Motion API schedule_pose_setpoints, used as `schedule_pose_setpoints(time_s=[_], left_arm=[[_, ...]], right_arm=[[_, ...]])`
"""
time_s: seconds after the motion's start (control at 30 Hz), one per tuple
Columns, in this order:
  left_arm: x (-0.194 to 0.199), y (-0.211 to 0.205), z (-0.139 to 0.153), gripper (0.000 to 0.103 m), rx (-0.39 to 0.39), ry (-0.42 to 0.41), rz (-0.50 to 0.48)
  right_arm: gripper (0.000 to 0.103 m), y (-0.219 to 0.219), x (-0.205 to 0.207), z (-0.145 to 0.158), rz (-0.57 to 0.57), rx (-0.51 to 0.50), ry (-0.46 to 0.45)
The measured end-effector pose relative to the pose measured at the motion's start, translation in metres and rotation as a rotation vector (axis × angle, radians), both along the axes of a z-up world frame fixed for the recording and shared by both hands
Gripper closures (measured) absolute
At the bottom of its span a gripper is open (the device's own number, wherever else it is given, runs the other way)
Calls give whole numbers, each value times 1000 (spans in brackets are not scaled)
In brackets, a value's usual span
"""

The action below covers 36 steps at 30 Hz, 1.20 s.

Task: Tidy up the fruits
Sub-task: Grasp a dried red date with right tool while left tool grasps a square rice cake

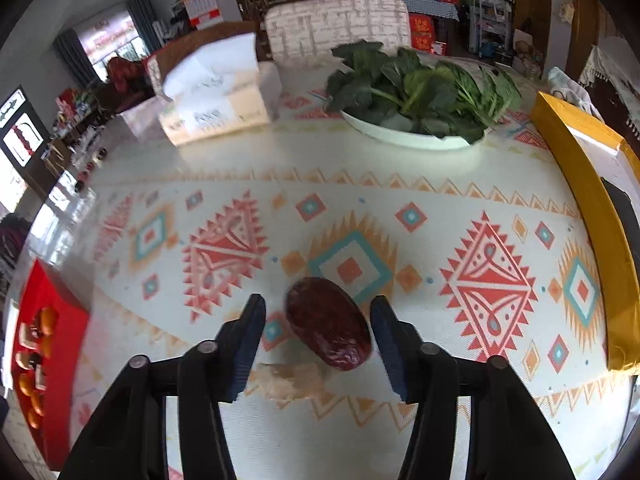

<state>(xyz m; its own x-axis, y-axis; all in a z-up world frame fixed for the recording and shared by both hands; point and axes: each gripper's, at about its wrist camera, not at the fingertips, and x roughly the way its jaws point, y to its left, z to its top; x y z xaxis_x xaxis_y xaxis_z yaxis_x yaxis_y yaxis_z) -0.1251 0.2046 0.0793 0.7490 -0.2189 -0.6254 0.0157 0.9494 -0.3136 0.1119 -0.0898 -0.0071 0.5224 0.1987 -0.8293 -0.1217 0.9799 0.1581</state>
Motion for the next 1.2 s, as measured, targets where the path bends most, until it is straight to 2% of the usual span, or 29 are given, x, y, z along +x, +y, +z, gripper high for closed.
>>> schedule_pose_setpoints(time_s=[0.07, 0.3, 0.47, 0.67, 0.9, 1.03, 1.07, 1.1, 1.13, 1.17, 1.2], left_arm=[[4, -5, -1, 17, -2, 7, -16], [22, -42, -1, 17, 46, 15, -105], [59, -87, -6, 17, 60, 31, -208], [116, -141, -31, 17, 103, 90, -279], [150, -197, -54, 17, 258, 76, -385], [161, -216, -60, 18, 333, 59, -431], [163, -219, -61, 21, 341, 60, -441], [165, -222, -63, 32, 353, 65, -452], [167, -225, -65, 52, 364, 73, -459], [168, -226, -67, 64, 369, 84, -464], [168, -227, -68, 70, 371, 93, -468]], right_arm=[[58, -8, -2, -1, -16, 4, -13], [66, -62, -30, 7, -92, 161, -5], [67, -87, -63, 17, -87, 222, -51], [67, -96, -60, 11, -77, 265, -40], [67, -108, -55, -2, -87, 319, 13], [67, -108, -54, -5, -86, 327, 6], [67, -107, -53, -5, -83, 325, 2], [67, -106, -53, -5, -80, 321, -4], [67, -104, -52, -5, -78, 315, -9], [67, -103, -51, -5, -75, 309, -13], [66, -102, -51, -5, -72, 303, -16]])
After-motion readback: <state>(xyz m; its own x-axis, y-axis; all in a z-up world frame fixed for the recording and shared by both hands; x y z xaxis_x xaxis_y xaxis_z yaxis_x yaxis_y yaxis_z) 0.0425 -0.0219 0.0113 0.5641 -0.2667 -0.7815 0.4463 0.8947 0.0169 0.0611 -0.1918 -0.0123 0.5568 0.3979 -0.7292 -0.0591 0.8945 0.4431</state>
